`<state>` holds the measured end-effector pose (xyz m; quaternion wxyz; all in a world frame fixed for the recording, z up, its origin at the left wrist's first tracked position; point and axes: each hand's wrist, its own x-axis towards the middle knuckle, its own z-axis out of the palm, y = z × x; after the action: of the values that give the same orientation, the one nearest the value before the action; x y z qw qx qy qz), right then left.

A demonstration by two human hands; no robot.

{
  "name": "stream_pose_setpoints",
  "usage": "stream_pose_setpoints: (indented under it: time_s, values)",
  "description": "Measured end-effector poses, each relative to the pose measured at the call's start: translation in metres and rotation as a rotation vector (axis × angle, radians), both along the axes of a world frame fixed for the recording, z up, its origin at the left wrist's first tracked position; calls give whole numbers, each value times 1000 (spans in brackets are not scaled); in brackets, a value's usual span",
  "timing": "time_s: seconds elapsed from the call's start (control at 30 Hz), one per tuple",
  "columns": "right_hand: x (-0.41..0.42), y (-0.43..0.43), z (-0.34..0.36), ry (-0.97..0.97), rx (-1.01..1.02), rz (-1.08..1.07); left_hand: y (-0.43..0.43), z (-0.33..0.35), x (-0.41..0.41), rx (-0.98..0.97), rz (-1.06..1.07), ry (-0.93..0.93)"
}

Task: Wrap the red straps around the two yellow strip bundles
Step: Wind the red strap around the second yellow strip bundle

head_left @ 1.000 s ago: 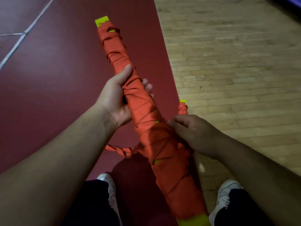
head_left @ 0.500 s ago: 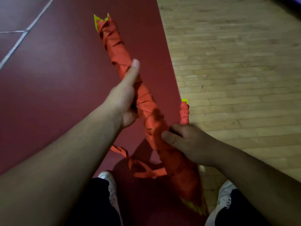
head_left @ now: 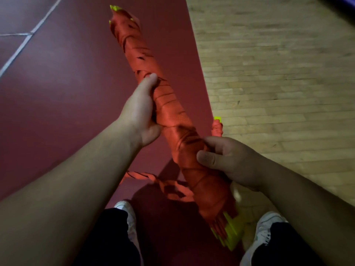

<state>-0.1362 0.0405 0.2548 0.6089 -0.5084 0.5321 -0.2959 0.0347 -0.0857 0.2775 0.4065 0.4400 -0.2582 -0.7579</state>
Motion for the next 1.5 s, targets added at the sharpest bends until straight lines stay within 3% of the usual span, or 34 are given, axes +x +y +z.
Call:
stream_pose_setpoints:
  time_s: [0.1, 0.17, 0.4, 0.53, 0.63, 0.7, 0.8, 0.87, 0.93, 1.0, 1.13, 1.23, 1.3, 1.43, 1.5]
  values:
    - [1, -2, -4, 303, -128, -45, 10, -14, -11, 5, -11, -163]
    - [2, -2, -5, 342, -151, -13, 13, -20, -13, 39, -20, -182]
    - [-1, -1, 14, -43, 95, 5, 5, -13, -2, 139, -36, -118]
    - [-5, 4, 7, -322, 279, 65, 4, -2, -3, 102, 37, 69]
    - [0, 5, 13, -436, 246, 23, 4, 0, -3, 62, 59, 126]
    - [3, 3, 14, -314, 180, 12, 1, 1, -2, 53, 46, 28]
    - [9, 5, 4, 244, -27, 83, 1, -5, -4, 51, -24, -195]
    - [13, 8, -2, 358, -106, 90, 7, -7, -7, 85, -36, -241]
    - [13, 8, -1, 349, -143, 115, 8, -11, -7, 127, 2, -261]
    - [6, 6, 5, 212, -81, 141, 3, -14, -1, 155, 10, -219]
    - [-5, 3, 5, -44, 82, 102, -5, -6, 6, 92, 26, 13]
    - [6, 4, 6, -141, 77, 45, -7, 1, 11, 53, 55, 146]
    - [14, 5, 8, -69, 25, -12, -7, 2, 11, 39, 29, 110]
    - [19, 6, 6, 365, -163, -20, -2, -8, 0, 39, 8, -215]
    - [21, 10, 3, 449, -208, 3, 4, -11, -5, 75, -19, -272]
